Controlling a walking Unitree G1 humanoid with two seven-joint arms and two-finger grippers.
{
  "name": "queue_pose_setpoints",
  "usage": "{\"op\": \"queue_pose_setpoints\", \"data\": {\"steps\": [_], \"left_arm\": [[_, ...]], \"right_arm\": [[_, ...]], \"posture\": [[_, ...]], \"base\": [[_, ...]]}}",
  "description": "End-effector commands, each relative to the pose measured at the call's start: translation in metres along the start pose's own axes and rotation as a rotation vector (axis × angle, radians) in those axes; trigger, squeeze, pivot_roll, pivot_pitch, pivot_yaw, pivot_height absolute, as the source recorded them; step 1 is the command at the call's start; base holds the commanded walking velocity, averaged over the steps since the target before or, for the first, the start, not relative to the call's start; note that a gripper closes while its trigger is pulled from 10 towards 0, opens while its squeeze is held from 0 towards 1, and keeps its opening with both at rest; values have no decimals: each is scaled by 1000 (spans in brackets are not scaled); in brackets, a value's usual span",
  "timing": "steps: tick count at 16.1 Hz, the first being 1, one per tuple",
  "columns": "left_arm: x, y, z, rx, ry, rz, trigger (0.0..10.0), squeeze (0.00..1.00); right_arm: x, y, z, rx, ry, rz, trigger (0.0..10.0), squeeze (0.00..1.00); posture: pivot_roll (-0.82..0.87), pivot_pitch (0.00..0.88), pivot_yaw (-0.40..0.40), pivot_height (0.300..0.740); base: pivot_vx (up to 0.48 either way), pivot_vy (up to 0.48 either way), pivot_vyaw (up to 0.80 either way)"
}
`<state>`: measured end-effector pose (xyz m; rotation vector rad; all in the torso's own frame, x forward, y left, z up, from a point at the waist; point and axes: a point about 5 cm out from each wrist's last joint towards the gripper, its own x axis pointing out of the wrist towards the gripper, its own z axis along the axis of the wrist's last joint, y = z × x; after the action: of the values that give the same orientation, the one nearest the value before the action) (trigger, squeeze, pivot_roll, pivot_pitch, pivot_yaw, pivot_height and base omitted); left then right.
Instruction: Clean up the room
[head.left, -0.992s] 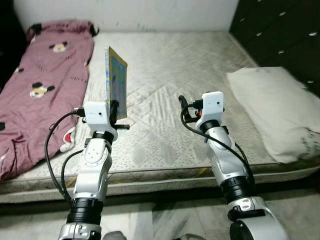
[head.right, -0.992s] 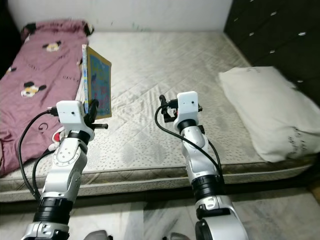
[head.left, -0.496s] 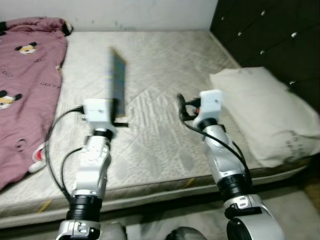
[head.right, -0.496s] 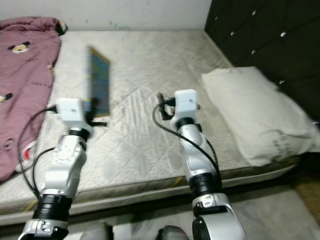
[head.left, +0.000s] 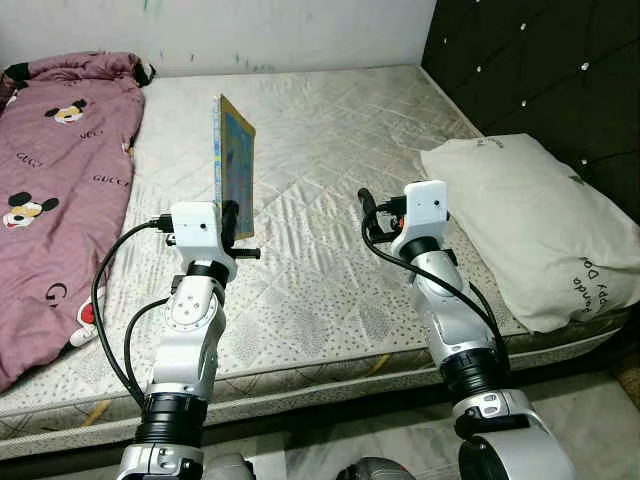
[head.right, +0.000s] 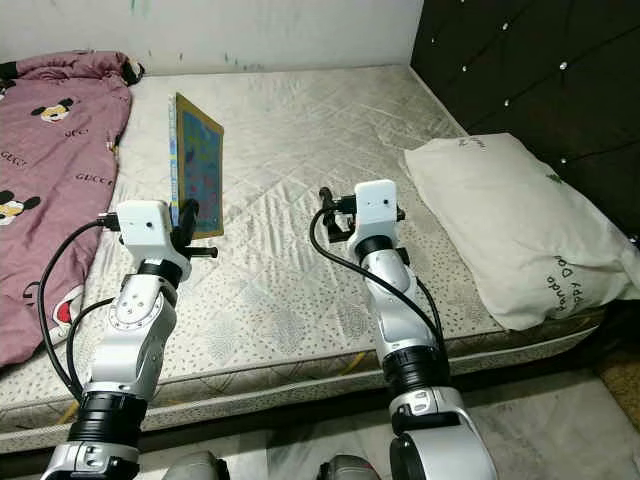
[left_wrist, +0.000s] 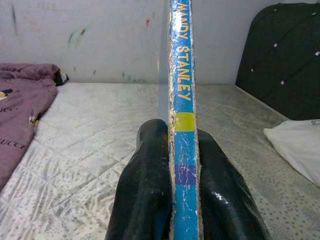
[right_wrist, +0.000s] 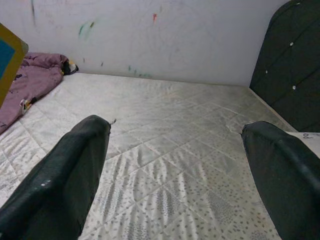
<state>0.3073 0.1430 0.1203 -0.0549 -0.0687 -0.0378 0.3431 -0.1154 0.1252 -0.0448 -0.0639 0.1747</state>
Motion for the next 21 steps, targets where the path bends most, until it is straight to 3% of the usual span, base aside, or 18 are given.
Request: {"op": "queue_pose_setpoints", "data": {"steps": [1,10,13,16,21], "left_arm": [[3,1,11,3,-47,0,10000,0],[1,3,13,3,-57,7,10000,0],[-14,25,16,29,-60,66,10000,0],[-25,35,9,38,-35,104,10000,0],[-37,24,3,7,-21,91,10000,0]], "right_arm": [[2,-1,2,-8,-5,-3,10000,0],[2,1,3,-33,-18,15,10000,0],[-4,-4,7,-62,-46,30,10000,0],[-10,-9,2,-54,-31,20,10000,0],[-22,-8,-9,-37,10,36,10000,0]], "posture": [[-78,0,-18,740],[-77,0,-21,740],[-63,0,-27,740],[-58,0,-39,740],[-54,0,-49,740]], "base": [[0,0,0],[0,-255,0],[0,-312,0],[0,-310,0],[0,-189,0]]}}
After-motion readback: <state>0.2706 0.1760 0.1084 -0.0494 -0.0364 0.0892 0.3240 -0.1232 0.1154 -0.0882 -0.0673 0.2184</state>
